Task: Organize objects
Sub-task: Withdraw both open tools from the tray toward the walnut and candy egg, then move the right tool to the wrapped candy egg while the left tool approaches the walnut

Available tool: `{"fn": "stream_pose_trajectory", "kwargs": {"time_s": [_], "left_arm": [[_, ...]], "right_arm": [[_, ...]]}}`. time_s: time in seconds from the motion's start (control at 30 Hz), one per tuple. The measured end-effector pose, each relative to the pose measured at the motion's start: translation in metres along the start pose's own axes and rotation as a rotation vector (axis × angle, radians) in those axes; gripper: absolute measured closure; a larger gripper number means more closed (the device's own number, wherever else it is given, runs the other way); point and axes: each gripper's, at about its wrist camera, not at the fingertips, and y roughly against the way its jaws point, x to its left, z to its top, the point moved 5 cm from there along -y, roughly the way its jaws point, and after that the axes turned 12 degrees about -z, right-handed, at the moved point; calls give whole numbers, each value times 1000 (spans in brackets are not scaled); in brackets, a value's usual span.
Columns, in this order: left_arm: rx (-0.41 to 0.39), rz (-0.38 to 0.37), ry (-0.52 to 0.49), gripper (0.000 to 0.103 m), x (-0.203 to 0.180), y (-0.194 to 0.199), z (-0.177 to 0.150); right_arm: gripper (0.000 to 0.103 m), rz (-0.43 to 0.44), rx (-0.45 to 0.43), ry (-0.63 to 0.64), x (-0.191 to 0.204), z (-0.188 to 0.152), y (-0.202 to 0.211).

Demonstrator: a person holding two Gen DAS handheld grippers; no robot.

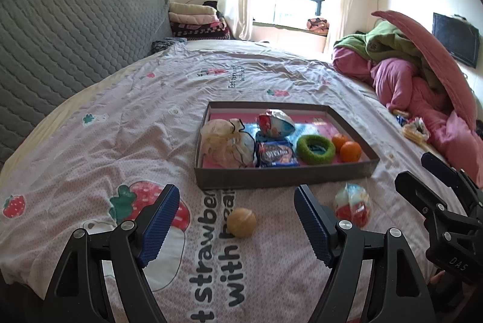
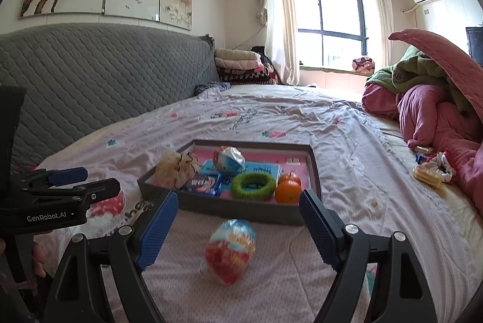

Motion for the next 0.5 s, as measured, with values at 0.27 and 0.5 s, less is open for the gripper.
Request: {"fn": "stream_pose_trajectory", "kwargs": {"time_s": [0.27,0.5], "left_arm": [[17,-1,-8,24,-3,6,-17],[40,-2,-2,24,0,6,-26]], "right_arm": [[21,3,59,16,9,-20,5],[21,4,110,7,10,-33,6]]}}
